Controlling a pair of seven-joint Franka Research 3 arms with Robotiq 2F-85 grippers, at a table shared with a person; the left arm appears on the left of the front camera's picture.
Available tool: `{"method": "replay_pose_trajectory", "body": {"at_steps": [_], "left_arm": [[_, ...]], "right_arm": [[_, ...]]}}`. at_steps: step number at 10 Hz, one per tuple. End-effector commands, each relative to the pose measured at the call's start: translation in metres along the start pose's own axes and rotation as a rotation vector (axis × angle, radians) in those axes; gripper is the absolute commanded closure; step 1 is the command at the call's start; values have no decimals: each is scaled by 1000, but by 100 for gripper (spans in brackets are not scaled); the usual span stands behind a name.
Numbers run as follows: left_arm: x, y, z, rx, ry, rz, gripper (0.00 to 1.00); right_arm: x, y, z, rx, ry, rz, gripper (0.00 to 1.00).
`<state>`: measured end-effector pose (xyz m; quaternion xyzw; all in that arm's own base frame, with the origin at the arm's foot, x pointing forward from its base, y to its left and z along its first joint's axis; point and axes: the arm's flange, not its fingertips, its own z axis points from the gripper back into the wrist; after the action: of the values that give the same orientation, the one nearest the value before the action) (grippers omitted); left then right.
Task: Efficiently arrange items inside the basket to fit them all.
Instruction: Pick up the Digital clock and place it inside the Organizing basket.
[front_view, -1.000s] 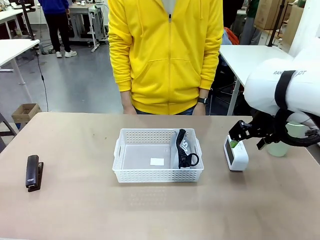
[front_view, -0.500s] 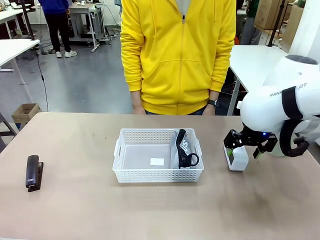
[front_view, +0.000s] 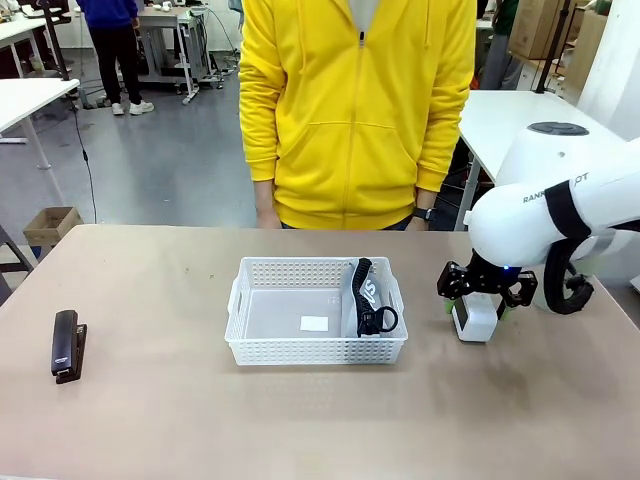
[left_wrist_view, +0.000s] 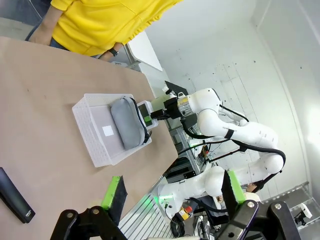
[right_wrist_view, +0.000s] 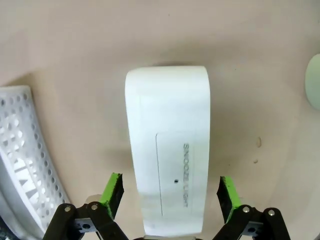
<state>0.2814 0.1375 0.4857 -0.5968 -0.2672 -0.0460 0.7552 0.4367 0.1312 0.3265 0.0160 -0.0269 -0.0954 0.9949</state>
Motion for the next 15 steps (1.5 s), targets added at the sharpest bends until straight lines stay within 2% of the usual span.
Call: {"method": "replay_pose_trajectory", "body": {"at_steps": [1, 7, 8, 9, 10, 11, 13, 14, 15], "left_arm": [[1, -2, 0, -20, -11, -22, 0], [1, -2, 0, -20, -11, -22, 0], [1, -2, 0, -20, -11, -22, 0], [1, -2, 0, -20, -11, -22, 0], [1, -2, 0, -20, -11, -22, 0], [1, -2, 0, -20, -11, -22, 0], [1, -2, 0, -20, -11, -22, 0], [1, -2, 0, -20, -11, -22, 0], [1, -2, 0, -20, -11, -22, 0]], "right_arm": [[13, 9, -7, -16, -13, -36, 0], [21, 4, -16, -30, 44, -48, 0], [20, 3, -15, -40, 26, -64, 34], [20, 3, -15, -41, 22, -68, 59], [19, 3, -15, -40, 21, -73, 93], [19, 3, -15, -42, 19, -68, 100], [20, 3, -16, -50, 24, -74, 100], [19, 3, -16, -53, 26, -72, 96], [19, 3, -16, -58, 27, -71, 100]]}}
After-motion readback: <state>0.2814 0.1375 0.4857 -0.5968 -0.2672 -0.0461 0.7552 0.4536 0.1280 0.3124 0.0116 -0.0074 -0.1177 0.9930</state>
